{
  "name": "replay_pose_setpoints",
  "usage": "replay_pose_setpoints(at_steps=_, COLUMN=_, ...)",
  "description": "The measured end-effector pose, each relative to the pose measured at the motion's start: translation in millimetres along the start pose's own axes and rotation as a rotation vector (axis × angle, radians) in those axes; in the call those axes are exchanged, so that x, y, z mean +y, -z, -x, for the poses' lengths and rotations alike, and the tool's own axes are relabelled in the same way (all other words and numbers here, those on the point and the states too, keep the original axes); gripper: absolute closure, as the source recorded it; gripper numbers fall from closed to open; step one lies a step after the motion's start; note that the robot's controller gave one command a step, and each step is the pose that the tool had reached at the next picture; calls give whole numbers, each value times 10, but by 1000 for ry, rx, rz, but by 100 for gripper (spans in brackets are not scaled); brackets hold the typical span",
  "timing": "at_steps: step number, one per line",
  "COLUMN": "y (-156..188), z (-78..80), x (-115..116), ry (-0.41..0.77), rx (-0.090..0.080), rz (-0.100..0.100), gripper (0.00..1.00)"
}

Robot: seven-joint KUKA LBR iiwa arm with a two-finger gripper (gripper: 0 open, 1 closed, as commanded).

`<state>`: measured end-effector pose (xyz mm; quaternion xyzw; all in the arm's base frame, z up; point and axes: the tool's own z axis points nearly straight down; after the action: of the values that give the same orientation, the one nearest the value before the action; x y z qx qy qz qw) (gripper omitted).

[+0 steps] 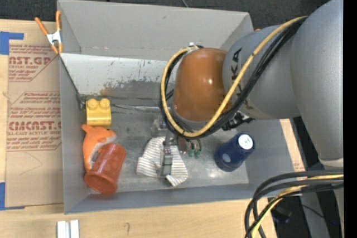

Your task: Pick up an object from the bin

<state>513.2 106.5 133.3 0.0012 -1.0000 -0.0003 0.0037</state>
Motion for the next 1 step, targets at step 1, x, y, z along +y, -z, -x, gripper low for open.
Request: replay_pose_setpoints(at_steps=1, y=44, z=19, x=-5, ry=-1, rx=-7, rz=1, gripper=0)
